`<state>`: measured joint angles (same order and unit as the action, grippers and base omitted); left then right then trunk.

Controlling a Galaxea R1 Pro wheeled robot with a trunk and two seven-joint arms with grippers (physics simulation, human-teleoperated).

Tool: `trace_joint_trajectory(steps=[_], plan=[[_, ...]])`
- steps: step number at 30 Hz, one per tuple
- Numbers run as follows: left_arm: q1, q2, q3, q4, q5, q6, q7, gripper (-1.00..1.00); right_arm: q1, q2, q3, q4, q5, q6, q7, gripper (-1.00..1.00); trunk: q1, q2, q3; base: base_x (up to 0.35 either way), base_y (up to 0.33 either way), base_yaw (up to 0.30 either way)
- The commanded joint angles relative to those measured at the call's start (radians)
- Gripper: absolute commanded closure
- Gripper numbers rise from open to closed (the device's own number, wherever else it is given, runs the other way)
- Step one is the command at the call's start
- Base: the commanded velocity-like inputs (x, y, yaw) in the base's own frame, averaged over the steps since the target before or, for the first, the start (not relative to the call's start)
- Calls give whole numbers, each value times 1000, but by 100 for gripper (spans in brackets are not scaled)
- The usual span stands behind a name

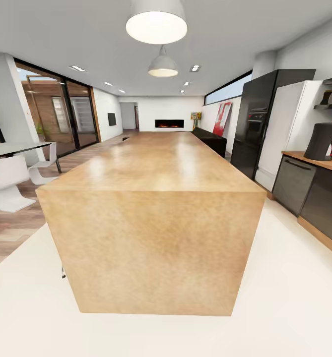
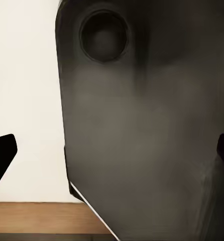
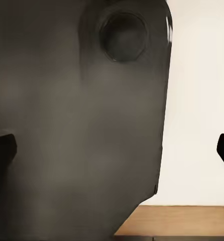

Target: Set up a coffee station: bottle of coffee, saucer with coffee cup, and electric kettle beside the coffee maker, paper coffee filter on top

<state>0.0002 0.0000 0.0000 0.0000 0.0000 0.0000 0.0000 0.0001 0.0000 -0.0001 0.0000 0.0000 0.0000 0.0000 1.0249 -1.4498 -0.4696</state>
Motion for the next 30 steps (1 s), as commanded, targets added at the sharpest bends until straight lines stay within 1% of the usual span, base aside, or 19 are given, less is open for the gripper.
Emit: trace_joint_trajectory(steps=[1, 10, 16, 25, 29, 30], plan=[[0, 0, 0, 0, 0, 0, 0, -100, 0, 0, 0, 0, 0, 0, 0, -100, 0, 0, 0, 0, 0, 0], [0, -2, -1, -11, -2, -6, 2, -100, -2, 46, 1, -42, -1, -1, -3, -100, 0, 0, 0, 0, 0, 0], [0, -2, -1, -12, -2, -6, 2, -100, -2, 51, 2, -47, -3, -2, -1, -100, 0, 0, 0, 0, 0, -9], [-1, -4, 2, -11, 2, -5, 2, -100, -2, 53, -1, -68, -8, -3, 3, -100, 0, 0, 0, 0, 0, -232], [-1, -5, 2, -11, 6, -5, 2, -100, -2, 50, -21, -69, -10, -25, 3, -100, 0, 0, 0, 0, 0, -266], [-1, -4, 2, -11, 7, -6, 2, -100, -2, 50, -78, -68, -9, -50, 3, -100, 0, 0, 0, 0, 0, -267]])
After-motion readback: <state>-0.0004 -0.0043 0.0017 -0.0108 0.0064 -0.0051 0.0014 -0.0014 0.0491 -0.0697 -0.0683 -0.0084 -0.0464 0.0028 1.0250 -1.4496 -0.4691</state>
